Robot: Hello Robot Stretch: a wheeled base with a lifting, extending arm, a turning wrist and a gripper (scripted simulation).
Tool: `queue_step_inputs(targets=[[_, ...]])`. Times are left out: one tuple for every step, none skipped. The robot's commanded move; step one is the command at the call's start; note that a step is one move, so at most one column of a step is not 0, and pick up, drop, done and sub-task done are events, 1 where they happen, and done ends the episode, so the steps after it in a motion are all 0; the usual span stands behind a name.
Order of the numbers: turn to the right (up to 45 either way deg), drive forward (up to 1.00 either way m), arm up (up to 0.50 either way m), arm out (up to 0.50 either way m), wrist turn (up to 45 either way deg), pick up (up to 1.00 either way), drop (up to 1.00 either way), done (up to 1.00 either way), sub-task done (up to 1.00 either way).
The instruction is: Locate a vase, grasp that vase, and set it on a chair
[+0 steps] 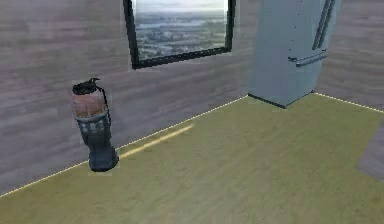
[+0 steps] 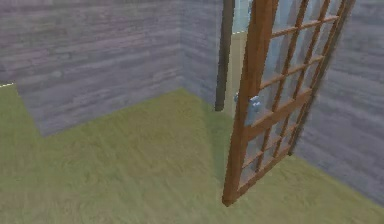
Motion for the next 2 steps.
queue_step_inputs(targets=[[0.0, 0.2, 0.0, 0.0, 0.0, 0.0, 0.0, 0.0, 0.0], [-45.0, 0.0, 0.0, 0.0, 0.0, 0.0, 0.0, 0.0, 0.0]])
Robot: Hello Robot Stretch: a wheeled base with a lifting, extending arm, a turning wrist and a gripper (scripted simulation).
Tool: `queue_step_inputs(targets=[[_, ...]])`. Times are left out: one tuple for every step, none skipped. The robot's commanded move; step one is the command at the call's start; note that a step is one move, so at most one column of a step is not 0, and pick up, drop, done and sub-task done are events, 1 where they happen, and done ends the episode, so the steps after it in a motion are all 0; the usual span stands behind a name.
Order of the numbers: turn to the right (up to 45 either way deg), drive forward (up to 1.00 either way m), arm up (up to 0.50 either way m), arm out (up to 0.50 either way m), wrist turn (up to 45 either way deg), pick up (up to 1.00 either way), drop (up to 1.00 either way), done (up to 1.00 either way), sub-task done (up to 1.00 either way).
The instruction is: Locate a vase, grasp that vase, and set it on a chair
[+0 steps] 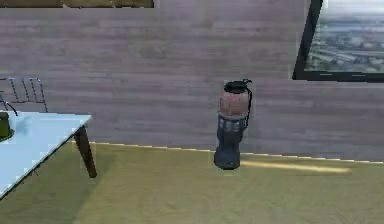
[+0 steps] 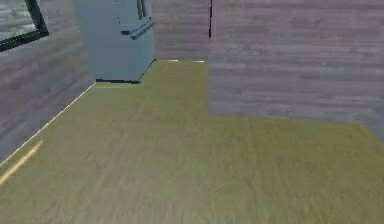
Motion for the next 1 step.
queue_step_inputs(targets=[[-36.0, 0.0, 0.0, 0.0, 0.0, 0.0, 0.0, 0.0, 0.0]])
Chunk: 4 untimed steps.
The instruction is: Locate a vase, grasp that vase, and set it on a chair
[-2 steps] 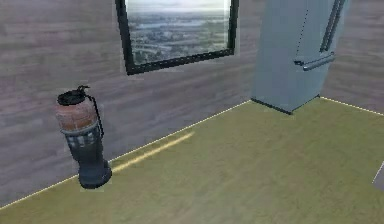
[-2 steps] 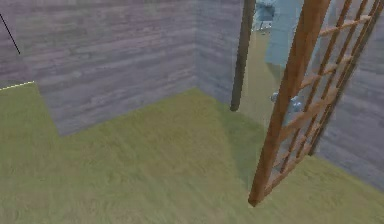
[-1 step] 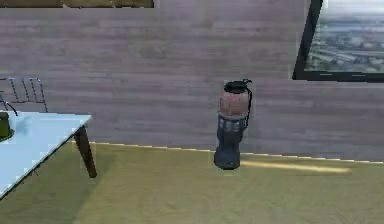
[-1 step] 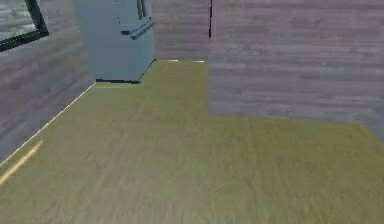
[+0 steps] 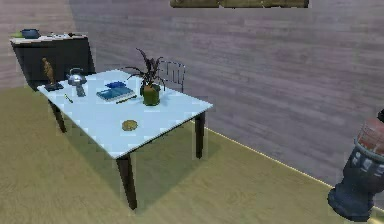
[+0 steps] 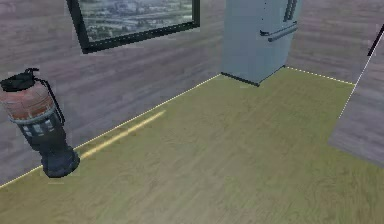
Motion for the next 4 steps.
queue_step_inputs(targets=[[0.0, 0.15, 0.0, 0.0, 0.0, 0.0, 0.0, 0.0, 0.0], [-24.0, 0.0, 0.0, 0.0, 0.0, 0.0, 0.0, 0.0, 0.0], [0.0, 0.5, 0.0, 0.0, 0.0, 0.0, 0.0, 0.0, 0.0], [-45.0, 0.0, 0.0, 0.0, 0.0, 0.0, 0.0, 0.0, 0.0]])
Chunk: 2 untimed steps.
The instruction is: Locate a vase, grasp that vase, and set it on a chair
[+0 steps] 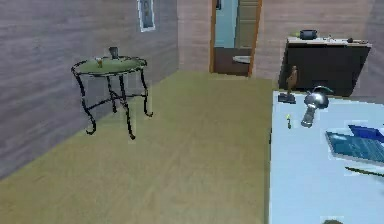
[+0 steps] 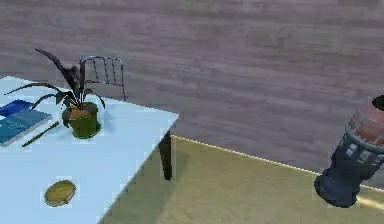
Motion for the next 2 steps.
queue_step_inputs(targets=[[-39.0, 0.0, 0.0, 0.0, 0.0, 0.0, 0.0, 0.0, 0.0], [-3.0, 0.0, 0.0, 0.0, 0.0, 0.0, 0.0, 0.0, 0.0]])
